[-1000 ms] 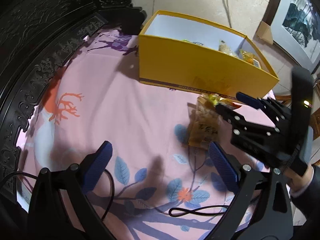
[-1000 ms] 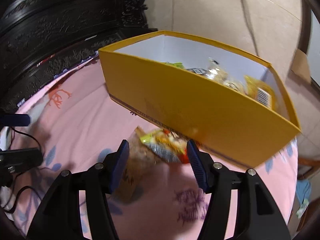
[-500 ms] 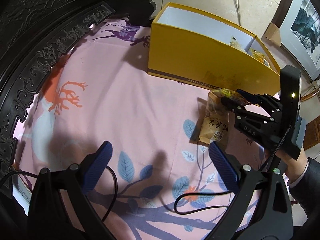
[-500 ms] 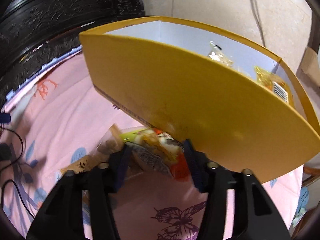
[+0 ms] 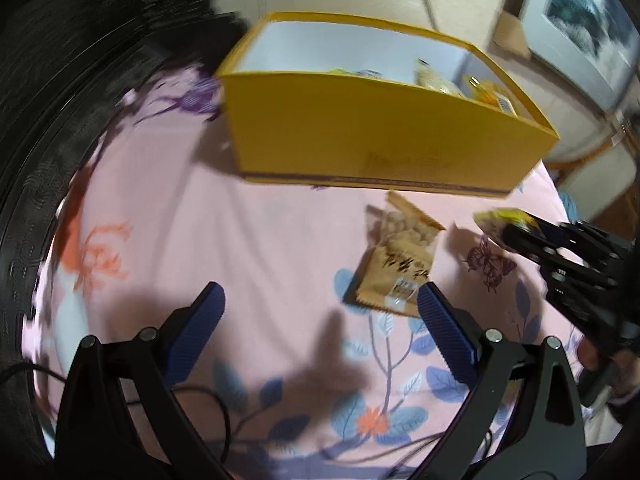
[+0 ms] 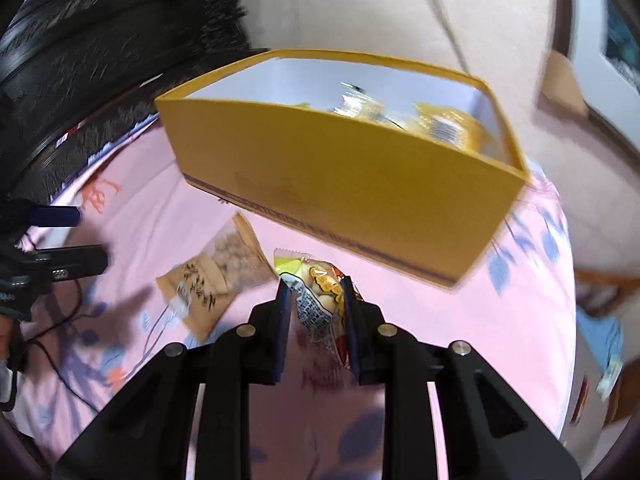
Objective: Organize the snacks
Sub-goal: 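Grasp the brown nut bag with the left tool while the right tool holds the packet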
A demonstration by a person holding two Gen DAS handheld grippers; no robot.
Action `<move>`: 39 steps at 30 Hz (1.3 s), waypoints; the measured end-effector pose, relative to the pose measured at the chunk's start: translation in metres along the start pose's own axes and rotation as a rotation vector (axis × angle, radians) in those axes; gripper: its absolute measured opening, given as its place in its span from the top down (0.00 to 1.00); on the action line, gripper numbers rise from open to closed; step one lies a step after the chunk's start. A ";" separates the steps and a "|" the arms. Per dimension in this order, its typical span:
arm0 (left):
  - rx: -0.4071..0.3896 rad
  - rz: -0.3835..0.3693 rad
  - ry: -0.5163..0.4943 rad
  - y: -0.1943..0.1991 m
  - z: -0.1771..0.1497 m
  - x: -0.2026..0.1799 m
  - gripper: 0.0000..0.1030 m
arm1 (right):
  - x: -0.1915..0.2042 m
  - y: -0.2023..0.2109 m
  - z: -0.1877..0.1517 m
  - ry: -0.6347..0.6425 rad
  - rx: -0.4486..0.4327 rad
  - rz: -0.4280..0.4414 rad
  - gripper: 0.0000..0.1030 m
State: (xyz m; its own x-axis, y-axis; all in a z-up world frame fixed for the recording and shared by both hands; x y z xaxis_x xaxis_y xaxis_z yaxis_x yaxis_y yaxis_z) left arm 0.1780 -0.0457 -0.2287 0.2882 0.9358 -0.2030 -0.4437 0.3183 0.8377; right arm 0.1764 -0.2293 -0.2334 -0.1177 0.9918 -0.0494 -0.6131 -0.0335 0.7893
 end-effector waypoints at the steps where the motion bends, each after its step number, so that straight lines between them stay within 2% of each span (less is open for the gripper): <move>1: 0.004 -0.006 -0.031 -0.005 0.003 -0.005 0.04 | -0.004 0.003 -0.004 -0.026 0.011 0.001 0.76; 6: 0.042 -0.037 -0.190 -0.035 0.013 -0.034 0.04 | -0.017 0.014 -0.029 -0.149 0.078 -0.001 0.76; 10: 0.085 -0.002 -0.246 -0.063 0.011 -0.043 0.04 | -0.018 0.018 -0.038 -0.188 0.115 0.010 0.76; 20: 0.137 -0.004 -0.185 -0.096 0.018 -0.046 0.04 | -0.013 0.020 -0.033 -0.181 0.104 0.018 0.76; 24: 0.156 -0.002 -0.168 -0.106 0.016 -0.043 0.04 | -0.009 0.017 -0.036 -0.141 0.102 0.015 0.77; 29: 0.162 -0.011 -0.143 -0.112 0.015 -0.038 0.04 | 0.000 0.013 -0.038 -0.048 0.096 -0.035 0.76; 34: 0.149 -0.025 -0.126 -0.112 0.013 -0.029 0.04 | -0.003 0.001 -0.042 0.010 0.103 -0.087 0.71; 37: 0.138 -0.032 -0.127 -0.109 0.012 -0.030 0.12 | -0.006 -0.001 -0.040 0.027 0.100 -0.113 0.73; 39: 0.121 -0.035 -0.132 -0.104 0.013 -0.036 0.35 | -0.007 0.002 -0.038 0.028 0.094 -0.124 0.77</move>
State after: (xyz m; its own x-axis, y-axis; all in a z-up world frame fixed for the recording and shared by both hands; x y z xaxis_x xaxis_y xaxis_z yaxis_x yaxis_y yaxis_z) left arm 0.2254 -0.1144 -0.3019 0.4141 0.8939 -0.1717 -0.3281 0.3226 0.8879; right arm 0.1462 -0.2411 -0.2551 -0.0688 0.9837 -0.1659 -0.5489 0.1016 0.8297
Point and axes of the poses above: each gripper's, at about its wrist camera, not at the fingertips, and y roughly against the way its jaws point, x to its left, z to its top, the point moved 6 cm from there along -y, roughly the way its jaws point, and after that the axes turned 11 degrees about -z, right-handed, at the moved point
